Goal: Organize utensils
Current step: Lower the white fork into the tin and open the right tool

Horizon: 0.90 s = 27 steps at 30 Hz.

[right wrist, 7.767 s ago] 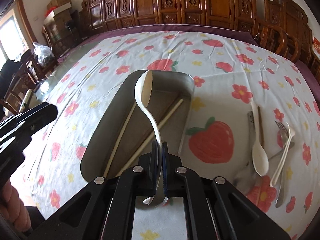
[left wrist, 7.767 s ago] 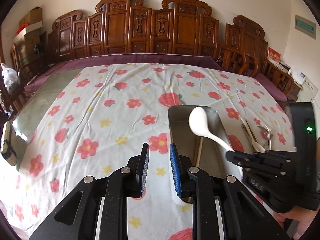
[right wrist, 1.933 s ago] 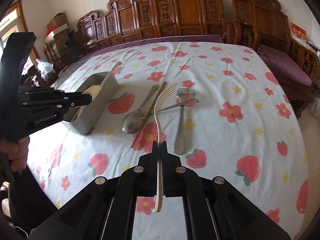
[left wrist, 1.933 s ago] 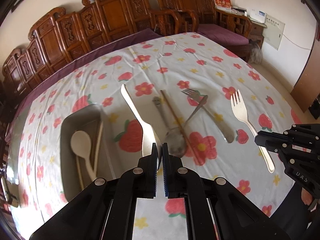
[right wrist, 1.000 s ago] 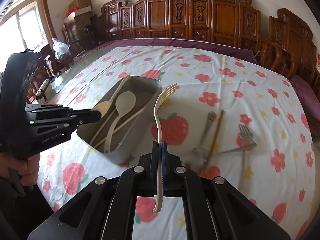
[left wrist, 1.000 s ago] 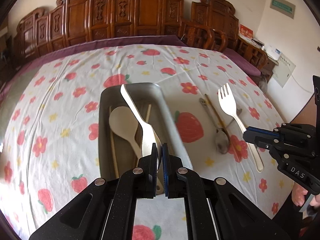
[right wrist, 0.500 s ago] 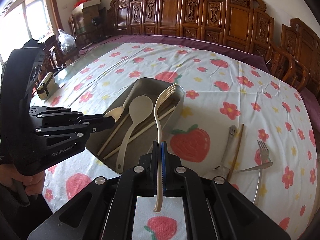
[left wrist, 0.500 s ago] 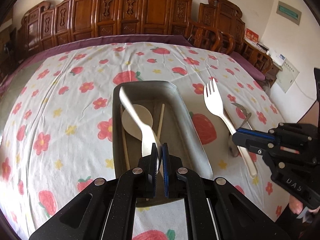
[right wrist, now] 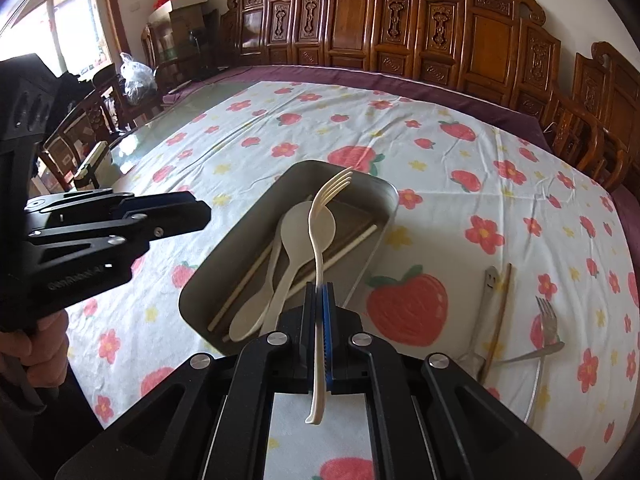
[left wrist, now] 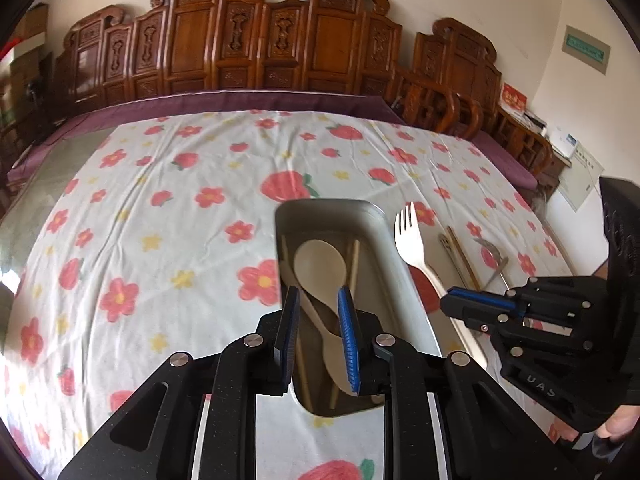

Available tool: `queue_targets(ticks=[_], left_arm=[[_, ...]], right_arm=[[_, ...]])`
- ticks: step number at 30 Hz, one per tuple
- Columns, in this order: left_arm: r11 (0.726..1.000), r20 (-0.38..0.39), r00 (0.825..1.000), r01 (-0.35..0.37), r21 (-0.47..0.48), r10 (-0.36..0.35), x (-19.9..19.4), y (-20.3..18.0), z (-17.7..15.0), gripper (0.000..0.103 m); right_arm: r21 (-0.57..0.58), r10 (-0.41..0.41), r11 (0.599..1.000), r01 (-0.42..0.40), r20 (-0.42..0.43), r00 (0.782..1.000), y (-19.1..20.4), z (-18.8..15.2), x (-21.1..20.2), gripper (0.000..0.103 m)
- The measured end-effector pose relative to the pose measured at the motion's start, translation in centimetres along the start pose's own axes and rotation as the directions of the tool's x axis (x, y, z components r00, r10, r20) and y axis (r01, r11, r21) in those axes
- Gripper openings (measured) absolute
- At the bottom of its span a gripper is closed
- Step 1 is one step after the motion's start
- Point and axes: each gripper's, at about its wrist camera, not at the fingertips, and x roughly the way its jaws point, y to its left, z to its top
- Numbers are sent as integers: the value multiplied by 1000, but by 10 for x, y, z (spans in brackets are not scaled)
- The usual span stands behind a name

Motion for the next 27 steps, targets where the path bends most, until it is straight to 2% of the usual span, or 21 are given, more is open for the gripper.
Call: queue_targets(ticks=[11, 23, 25, 27], left_arm=[[998, 35, 998, -59, -32, 60, -10, 25, 8, 20], [996, 44, 997, -68, -53, 71, -11, 35, 10, 20], [996, 43, 996, -71, -49, 73, -11, 34, 10, 20], [997, 41, 997, -69, -44, 71, -10, 32, 9, 20]], right_arm=[[72, 29, 997, -28, -11, 1000, 4, 27, 31, 4], [93, 49, 995, -47, -17, 999, -1, 33, 48, 5], [100, 59, 993, -57, -16, 998, -5, 31, 48, 16], [106, 53, 993, -52, -7, 999, -10, 27, 45, 19]])
